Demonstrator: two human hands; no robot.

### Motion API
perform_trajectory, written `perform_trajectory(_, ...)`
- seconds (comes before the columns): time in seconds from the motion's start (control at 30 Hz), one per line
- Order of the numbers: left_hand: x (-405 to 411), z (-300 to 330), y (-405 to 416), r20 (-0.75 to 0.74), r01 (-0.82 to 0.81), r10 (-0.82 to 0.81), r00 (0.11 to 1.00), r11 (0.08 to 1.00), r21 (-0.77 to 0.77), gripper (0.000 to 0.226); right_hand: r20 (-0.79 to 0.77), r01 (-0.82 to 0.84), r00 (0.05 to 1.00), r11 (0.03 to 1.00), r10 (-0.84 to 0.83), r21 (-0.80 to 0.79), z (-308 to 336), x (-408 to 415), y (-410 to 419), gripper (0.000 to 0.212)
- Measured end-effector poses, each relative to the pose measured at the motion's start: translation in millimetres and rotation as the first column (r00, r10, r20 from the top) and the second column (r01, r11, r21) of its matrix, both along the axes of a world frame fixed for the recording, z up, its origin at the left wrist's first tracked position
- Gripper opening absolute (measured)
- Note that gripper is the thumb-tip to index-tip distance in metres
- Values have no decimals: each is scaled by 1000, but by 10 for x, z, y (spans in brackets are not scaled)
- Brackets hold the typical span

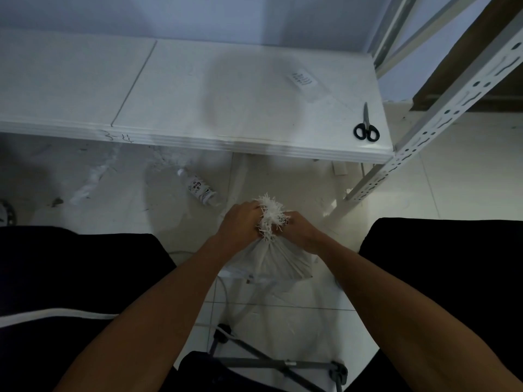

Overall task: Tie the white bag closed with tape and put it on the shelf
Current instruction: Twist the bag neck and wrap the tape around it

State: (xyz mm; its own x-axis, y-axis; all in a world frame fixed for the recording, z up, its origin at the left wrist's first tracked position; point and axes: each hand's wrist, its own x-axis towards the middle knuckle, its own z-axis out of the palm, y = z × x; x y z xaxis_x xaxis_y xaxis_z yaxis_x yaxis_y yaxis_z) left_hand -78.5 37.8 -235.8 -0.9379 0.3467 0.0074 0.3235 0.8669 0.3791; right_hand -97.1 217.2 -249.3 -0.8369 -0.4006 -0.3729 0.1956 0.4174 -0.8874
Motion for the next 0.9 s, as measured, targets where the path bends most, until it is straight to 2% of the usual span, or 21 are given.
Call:
perform_trajectory(0.1, -2, -21, -7, -63, 30, -35, 997, 997, -71, 33, -7, -22, 1000, 999, 23, 44, -28, -19, -4, 17)
perform_trajectory(0.2, 15, -18, 4, -13, 13, -13, 1000, 1000, -23, 29, -20, -57, 998, 994, 59, 95, -48, -21, -3, 17)
perform_trajectory(0.37, -29, -28, 3, 65, -95, 94, 993, 995, 19, 24, 42, -1, 999, 999, -1, 42, -8, -3, -10, 13)
perform_trajectory(0.57, -23, -70, -6, -26, -192, 191, 981, 973, -124, 56, -2, 14, 1000, 1000, -14, 21, 22, 20, -34, 18)
perform_trajectory(0.7, -45, -52, -8, -42, -235, 232, 972, 944, -232, 53, -106, 31, 994, 993, -19, 113, -18, 26, -56, 15)
perform_trajectory(0.77, -19, -34, 17, -6, -246, 250, 968, 950, -194, 51, -169, 64, 985, 983, -35, 171, -29, 44, -66, 15)
perform_trajectory(0.9, 37, -52, 17, 154, -340, 335, 929, 940, 6, 31, -313, 122, 949, 957, -35, 261, 18, 121, -107, 27)
